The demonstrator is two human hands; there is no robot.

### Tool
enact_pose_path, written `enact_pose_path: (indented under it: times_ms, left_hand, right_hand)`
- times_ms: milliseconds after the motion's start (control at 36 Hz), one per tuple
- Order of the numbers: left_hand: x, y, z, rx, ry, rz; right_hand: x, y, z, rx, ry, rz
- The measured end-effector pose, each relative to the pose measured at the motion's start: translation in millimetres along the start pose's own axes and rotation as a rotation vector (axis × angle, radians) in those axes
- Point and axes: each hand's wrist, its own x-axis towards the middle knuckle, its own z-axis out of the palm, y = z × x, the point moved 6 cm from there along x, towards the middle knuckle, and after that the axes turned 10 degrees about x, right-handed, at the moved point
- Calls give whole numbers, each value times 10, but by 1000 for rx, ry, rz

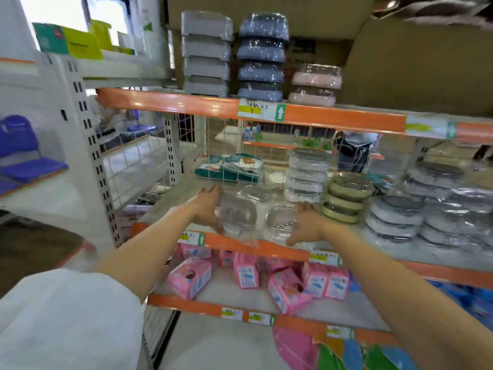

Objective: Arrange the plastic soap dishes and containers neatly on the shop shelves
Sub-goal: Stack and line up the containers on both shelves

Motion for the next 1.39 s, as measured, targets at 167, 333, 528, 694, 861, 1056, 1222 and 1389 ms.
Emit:
enact_pose_path:
  times_ms: [167, 333, 528, 694, 861, 1056, 1222, 1389]
  left_hand:
    - [-212, 88, -79, -5, 18, -15]
    - [-297, 157, -162, 35, 5, -11]
    - [-321, 259, -172, 25, -46, -5]
    - [-257, 373, -141, 19, -68, 6]
    - [-190, 571, -277, -14, -80, 79]
    - [-132, 797, -569, -67, -71, 159]
    - [-106, 1055, -831, -86, -54, 221]
    - [-94, 1296, -1164, -128, -30, 273]
  right_hand:
    - [-311, 26, -125, -6, 11, -31]
    - [-547, 37, -241, 13, 37, -71]
    - [-695, 130, -270, 7, 36, -76]
    - [-745, 235, -309, -3, 40, -46]
    - [-831, 340, -489, -9, 67, -36]
    - [-953, 479, -746, -36, 141, -23]
    - [-1138, 572, -937, 3, 187, -17]
    - [-1309, 651, -1206, 35, 222, -20]
